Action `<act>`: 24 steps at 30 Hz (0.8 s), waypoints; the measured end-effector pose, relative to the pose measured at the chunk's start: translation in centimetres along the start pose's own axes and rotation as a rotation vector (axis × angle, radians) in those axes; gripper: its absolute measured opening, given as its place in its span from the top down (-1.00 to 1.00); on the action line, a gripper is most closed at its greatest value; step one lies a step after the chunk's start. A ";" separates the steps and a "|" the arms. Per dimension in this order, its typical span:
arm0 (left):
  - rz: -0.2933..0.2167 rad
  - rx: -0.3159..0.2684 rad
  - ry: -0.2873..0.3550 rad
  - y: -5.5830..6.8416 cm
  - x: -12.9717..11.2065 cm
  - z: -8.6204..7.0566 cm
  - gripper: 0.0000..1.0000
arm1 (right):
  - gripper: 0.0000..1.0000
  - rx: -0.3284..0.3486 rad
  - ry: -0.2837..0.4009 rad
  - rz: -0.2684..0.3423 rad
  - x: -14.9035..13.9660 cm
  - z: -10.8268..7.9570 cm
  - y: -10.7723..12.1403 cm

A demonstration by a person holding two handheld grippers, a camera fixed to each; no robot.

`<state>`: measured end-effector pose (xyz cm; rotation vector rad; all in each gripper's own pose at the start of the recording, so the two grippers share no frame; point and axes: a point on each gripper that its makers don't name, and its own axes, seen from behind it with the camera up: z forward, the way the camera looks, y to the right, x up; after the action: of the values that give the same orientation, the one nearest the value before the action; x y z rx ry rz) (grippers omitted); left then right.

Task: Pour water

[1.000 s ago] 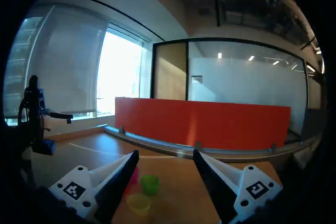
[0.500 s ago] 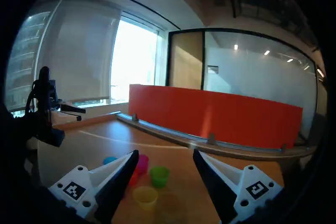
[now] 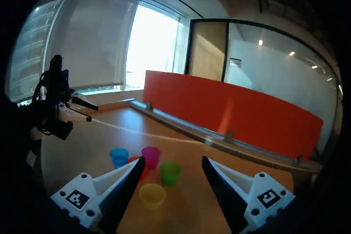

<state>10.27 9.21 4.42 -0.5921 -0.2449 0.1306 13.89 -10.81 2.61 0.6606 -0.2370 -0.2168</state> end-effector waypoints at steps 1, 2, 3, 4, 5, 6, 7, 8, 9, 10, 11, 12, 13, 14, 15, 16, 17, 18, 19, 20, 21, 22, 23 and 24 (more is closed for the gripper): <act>0.004 -0.002 -0.006 0.0 -0.2 0.1 -0.89 | -1.00 0.003 -0.004 0.001 -0.1 0.1 0.0; 0.008 -0.005 -0.013 0.0 -0.4 0.2 -0.89 | -1.00 0.007 -0.008 0.002 -0.1 0.2 0.0; 0.012 -0.008 -0.019 0.0 -0.7 0.3 -0.89 | -1.00 0.010 -0.012 0.003 -0.2 0.3 -0.1; 0.017 -0.011 -0.025 0.1 -0.9 0.5 -0.89 | -1.00 0.012 -0.015 0.003 -0.2 0.3 0.0; 0.022 -0.015 -0.033 0.1 -1.1 0.6 -0.88 | -1.00 0.014 -0.018 0.003 -0.2 0.4 0.0; 0.026 -0.018 -0.039 0.2 -1.4 0.7 -0.89 | -1.00 0.016 -0.020 0.003 -0.3 0.5 0.0; 0.030 -0.023 -0.045 0.2 -1.6 0.9 -0.89 | -1.00 0.016 -0.022 0.002 -0.3 0.6 0.0; 0.034 -0.028 -0.052 0.3 -1.9 1.0 -0.89 | -1.00 0.016 -0.023 0.001 -0.3 0.7 0.0; 0.038 -0.032 -0.058 0.4 -2.1 1.2 -0.89 | -1.00 0.017 -0.025 0.000 -0.3 0.8 0.0; 0.041 -0.036 -0.064 0.4 -2.4 1.3 -0.89 | -1.00 0.018 -0.026 -0.002 -0.3 0.9 0.0; 0.045 -0.040 -0.070 0.5 -2.7 1.5 -0.89 | -1.00 0.019 -0.027 -0.003 -0.3 1.0 0.0; 0.047 -0.044 -0.076 0.6 -2.9 1.7 -0.89 | -1.00 0.020 -0.029 -0.004 -0.3 1.1 0.0; 0.049 -0.048 -0.082 0.7 -3.2 1.9 -0.89 | -1.00 0.021 -0.030 -0.006 -0.4 1.2 0.0; 0.050 -0.053 -0.088 0.8 -3.5 2.1 -0.89 | -1.00 0.021 -0.032 -0.007 -0.4 1.3 -0.1; 0.051 -0.057 -0.094 0.9 -3.7 2.2 -0.88 | -1.00 0.022 -0.033 -0.008 -0.5 1.4 -0.1; 0.051 -0.063 -0.102 1.0 -4.0 2.4 -0.89 | -1.00 0.023 -0.035 -0.009 -0.5 1.5 -0.1; 0.051 -0.069 -0.110 1.0 -4.3 2.6 -0.89 | -1.00 0.025 -0.037 -0.009 -0.5 1.6 -0.1; 0.051 -0.074 -0.117 1.1 -4.6 2.8 -0.89 | -1.00 0.026 -0.039 -0.010 -0.6 1.7 -0.1; 0.054 -0.079 -0.124 1.2 -5.0 3.0 -0.89 | -1.00 0.028 -0.041 -0.011 -0.6 1.8 -0.1; 0.057 -0.085 -0.133 1.2 -5.3 3.2 -0.89 | -1.00 0.030 -0.044 -0.013 -0.7 1.9 -0.1; 0.059 -0.090 -0.140 1.3 -5.6 3.4 -0.89 | -1.00 0.031 -0.046 -0.014 -0.7 2.0 -0.1; 0.064 -0.095 -0.148 1.4 -6.0 3.6 -0.89 | -1.00 0.032 -0.048 -0.015 -0.8 2.2 -0.1; 0.070 -0.100 -0.158 1.4 -6.4 3.8 -0.89 | -1.00 0.033 -0.050 -0.017 -0.8 2.3 -0.1; 0.075 -0.105 -0.166 1.5 -6.8 3.9 -0.89 | -1.00 0.034 -0.052 -0.018 -0.9 2.4 -0.1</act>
<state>2.59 11.24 5.45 -0.6963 -0.3926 0.2411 12.37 -12.08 4.29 0.6913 -0.2855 -0.2482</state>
